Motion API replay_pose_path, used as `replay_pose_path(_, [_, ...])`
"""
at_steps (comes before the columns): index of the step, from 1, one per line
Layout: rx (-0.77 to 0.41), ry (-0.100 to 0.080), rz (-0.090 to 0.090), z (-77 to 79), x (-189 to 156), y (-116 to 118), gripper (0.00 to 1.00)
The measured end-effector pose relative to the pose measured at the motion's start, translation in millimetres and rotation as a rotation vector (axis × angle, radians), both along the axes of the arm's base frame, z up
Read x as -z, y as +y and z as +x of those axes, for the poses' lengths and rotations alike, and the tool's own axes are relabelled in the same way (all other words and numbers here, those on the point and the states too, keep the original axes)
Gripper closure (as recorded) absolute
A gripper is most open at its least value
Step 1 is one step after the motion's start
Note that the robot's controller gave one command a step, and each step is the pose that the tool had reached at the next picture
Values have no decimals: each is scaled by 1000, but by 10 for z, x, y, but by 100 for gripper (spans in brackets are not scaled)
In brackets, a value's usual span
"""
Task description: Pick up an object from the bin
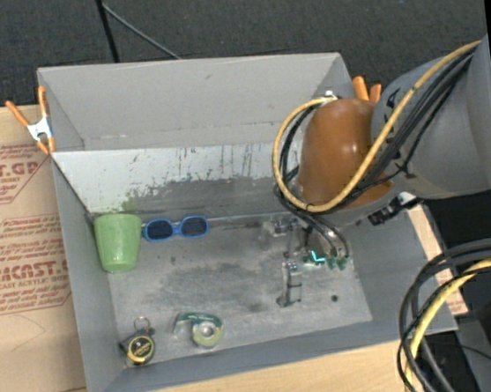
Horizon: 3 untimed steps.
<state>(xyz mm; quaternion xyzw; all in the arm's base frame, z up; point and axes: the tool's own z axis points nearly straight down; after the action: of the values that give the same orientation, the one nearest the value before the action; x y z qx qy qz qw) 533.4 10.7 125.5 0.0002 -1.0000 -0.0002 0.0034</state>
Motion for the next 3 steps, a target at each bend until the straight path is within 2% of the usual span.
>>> replay_pose_path(1, [62,-4,-4,20,431,-853,0])
replay_pose_path(2, [226,-10,-1,337,439,-1177,0])
replay_pose_path(3, [226,-9,-1,333,440,-1172,100])
